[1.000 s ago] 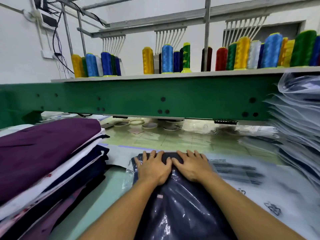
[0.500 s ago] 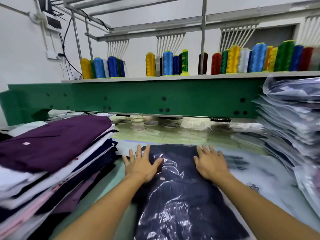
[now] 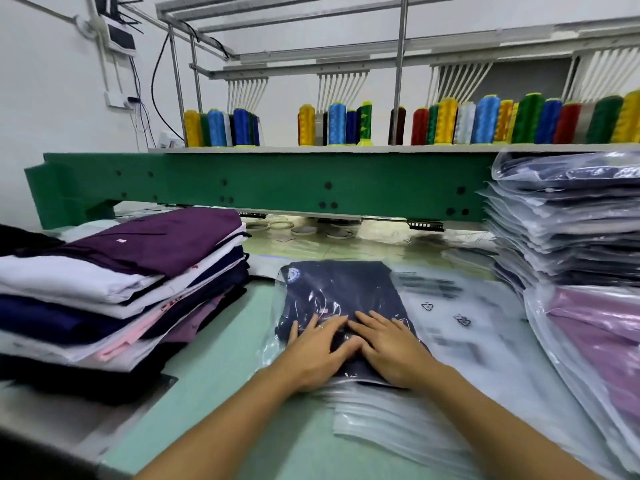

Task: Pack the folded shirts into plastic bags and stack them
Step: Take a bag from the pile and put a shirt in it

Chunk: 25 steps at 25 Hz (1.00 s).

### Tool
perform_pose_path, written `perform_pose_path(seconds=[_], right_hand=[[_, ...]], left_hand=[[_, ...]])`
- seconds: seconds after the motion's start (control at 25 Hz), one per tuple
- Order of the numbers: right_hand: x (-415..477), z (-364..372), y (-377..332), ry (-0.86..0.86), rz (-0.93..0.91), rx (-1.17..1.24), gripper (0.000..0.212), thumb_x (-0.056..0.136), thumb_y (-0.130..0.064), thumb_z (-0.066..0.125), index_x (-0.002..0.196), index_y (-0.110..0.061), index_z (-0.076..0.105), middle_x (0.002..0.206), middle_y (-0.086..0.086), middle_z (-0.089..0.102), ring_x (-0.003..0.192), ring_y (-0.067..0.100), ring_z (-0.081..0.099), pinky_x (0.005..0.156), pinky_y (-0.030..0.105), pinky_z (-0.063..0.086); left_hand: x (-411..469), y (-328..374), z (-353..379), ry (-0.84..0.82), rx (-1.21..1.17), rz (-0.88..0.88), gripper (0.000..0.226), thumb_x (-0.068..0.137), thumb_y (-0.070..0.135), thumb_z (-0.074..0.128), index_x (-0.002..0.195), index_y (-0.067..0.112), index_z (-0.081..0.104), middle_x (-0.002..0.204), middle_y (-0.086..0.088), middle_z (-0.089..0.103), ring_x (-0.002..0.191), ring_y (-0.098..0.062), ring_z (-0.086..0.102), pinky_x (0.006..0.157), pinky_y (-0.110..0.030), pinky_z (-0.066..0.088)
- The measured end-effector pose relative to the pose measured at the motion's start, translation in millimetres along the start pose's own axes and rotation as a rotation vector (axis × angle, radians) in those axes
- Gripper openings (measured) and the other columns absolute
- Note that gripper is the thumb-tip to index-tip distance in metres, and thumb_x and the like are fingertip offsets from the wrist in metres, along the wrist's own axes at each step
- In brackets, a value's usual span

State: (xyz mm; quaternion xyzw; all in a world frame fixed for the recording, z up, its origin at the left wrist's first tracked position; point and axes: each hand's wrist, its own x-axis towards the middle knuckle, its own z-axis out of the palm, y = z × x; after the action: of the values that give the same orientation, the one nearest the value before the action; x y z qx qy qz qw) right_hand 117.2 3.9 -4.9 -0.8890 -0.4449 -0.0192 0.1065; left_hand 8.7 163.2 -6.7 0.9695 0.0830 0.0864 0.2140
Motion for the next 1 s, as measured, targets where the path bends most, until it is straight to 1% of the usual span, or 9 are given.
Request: perform_pose_path(seconds=[0.12,0.24,0.32,0.4,0.52,0.6,0.72,0.92,1.0], right_hand=[[-16,-6,13,0.039,0.06,-0.026,0.055,0.107,-0.054,0.024,0.159,-0.036,0.026,0.168,-0.009,0.014,0.155,0.014,0.011,0.125,0.038,0.012],[-35,-8,20,0.127,0.013,0.111,0.055,0.102,-0.059,0.04,0.152,-0.037,0.041,0.164,-0.009,0.027,0.152,0.011,0.022,0.124,0.033,0.018],[-51,-16,22,0.1,-0.045,0.286,0.061,0.084,-0.076,0.056,0.14,-0.053,0.05,0.155,-0.022,0.037,0.146,-0.003,0.028,0.119,0.027,0.026],[-61,-28,21,0.078,-0.08,0.431,0.063,0.064,-0.086,0.067,0.122,-0.063,0.058,0.14,-0.035,0.044,0.135,-0.017,0.033,0.11,0.021,0.034],[-64,-34,17,0.126,-0.134,0.378,0.036,0.068,-0.063,0.081,0.097,-0.044,0.07,0.125,-0.021,0.055,0.118,-0.006,0.053,0.096,0.021,0.044],[-62,-34,11,0.193,-0.181,0.262,0.023,0.078,-0.045,0.082,0.086,-0.04,0.061,0.109,-0.015,0.055,0.101,0.009,0.056,0.086,0.025,0.046],[-60,-30,5,0.234,-0.143,0.089,0.029,0.085,-0.045,0.075,0.087,-0.038,0.046,0.091,-0.015,0.053,0.085,0.008,0.05,0.071,0.027,0.043],[-59,-20,8,0.268,-0.052,0.188,0.031,0.087,-0.041,0.073,0.088,-0.036,0.042,0.082,-0.021,0.059,0.074,0.001,0.051,0.063,0.026,0.04],[-59,-19,12,0.278,-0.027,0.229,0.03,0.089,-0.039,0.072,0.088,-0.036,0.042,0.079,-0.019,0.057,0.07,0.006,0.049,0.061,0.028,0.041]], left_hand=[[-23,-5,-4,-0.043,0.031,0.045,0.085,0.081,0.089,0.035,0.155,0.049,0.022,0.167,0.016,0.011,0.156,-0.02,-0.002,0.124,-0.052,-0.008],[-36,-1,-5,-0.026,-0.004,0.117,0.081,0.07,0.095,0.047,0.143,0.065,0.028,0.166,0.017,0.018,0.156,-0.022,0.005,0.121,-0.061,-0.006],[-41,2,-2,0.1,0.013,0.188,0.073,0.071,0.092,0.052,0.135,0.059,0.044,0.155,0.024,0.037,0.152,-0.014,0.023,0.122,-0.059,0.007],[-40,4,2,0.272,0.02,0.321,0.057,0.079,0.082,0.057,0.121,0.042,0.064,0.134,0.023,0.057,0.131,-0.002,0.049,0.116,-0.047,0.03],[-40,11,6,0.39,-0.082,0.448,0.036,0.089,0.059,0.066,0.1,0.026,0.073,0.104,0.016,0.071,0.096,0.0,0.065,0.089,-0.032,0.052],[-41,13,5,0.403,-0.163,0.408,0.026,0.088,0.05,0.071,0.095,0.025,0.074,0.1,0.017,0.072,0.093,0.0,0.066,0.083,-0.029,0.054],[-42,8,2,0.39,-0.279,0.303,0.013,0.083,0.038,0.077,0.088,0.027,0.072,0.097,0.019,0.072,0.096,-0.002,0.066,0.087,-0.033,0.054],[-52,-17,-14,0.422,-0.093,0.003,0.035,0.07,0.068,0.076,0.088,0.04,0.064,0.108,0.028,0.062,0.112,0.003,0.048,0.1,-0.038,0.037],[-58,-28,-24,0.38,-0.147,0.022,0.039,0.068,0.063,0.081,0.09,0.038,0.063,0.112,0.026,0.059,0.114,0.0,0.048,0.098,-0.037,0.039]])
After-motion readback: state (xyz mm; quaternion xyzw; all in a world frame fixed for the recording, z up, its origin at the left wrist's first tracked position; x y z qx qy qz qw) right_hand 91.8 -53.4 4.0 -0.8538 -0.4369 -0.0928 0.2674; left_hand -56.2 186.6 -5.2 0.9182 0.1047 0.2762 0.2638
